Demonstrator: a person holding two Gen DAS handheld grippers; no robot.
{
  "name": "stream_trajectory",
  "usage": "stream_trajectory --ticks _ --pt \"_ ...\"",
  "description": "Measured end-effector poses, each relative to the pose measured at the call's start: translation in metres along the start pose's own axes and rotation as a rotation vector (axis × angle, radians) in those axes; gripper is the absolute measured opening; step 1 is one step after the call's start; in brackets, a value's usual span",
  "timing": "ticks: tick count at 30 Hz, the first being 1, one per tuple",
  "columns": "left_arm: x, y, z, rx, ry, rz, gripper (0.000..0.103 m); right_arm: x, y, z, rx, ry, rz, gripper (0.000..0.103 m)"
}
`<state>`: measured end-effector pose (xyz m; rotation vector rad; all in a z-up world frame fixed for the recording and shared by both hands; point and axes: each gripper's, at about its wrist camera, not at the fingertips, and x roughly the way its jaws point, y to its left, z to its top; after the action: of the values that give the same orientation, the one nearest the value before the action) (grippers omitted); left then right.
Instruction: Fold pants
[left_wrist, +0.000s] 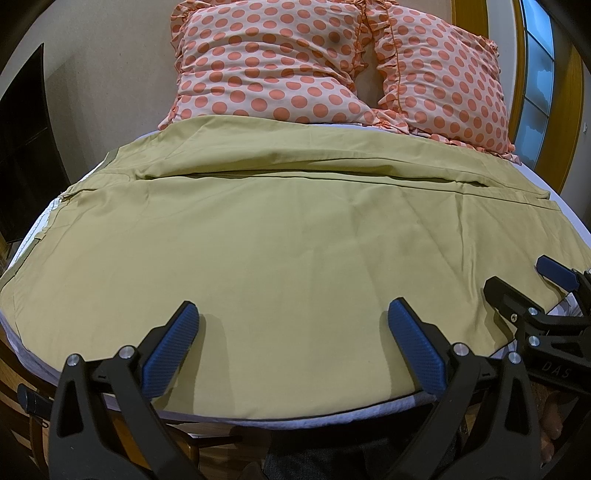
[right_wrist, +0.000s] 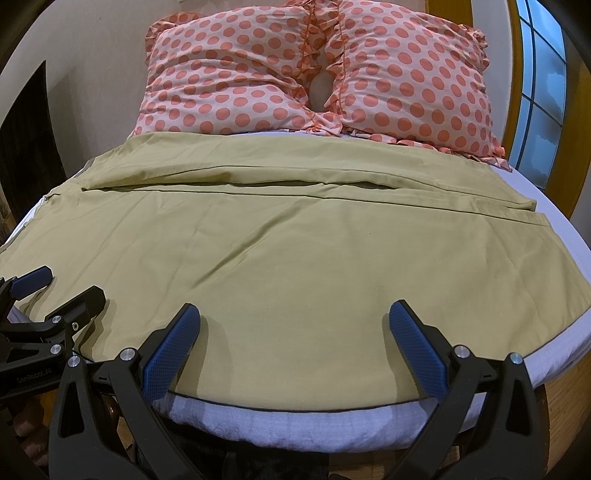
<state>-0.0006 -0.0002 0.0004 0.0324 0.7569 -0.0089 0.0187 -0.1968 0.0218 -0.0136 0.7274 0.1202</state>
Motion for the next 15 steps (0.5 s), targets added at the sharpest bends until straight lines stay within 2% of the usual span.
stream_trajectory --ticks 7,13,15 --pt "0.0 0.0 0.0 0.0 -0.004 -0.001 0.101 -0.001 0.001 -0.005 0.001 -0.047 0.0 0.102" --pt "-0.007 -0.002 -0.003 0.014 -0.049 -0.016 0.101 -0.006 -0.003 -0.012 -0.03 -0.116 0.04 0.102" --pt "-0.006 0.001 -0.002 0.018 -0.038 -0.03 0.101 -0.002 -0.011 -0.002 -0.042 -0.066 0.064 0.102"
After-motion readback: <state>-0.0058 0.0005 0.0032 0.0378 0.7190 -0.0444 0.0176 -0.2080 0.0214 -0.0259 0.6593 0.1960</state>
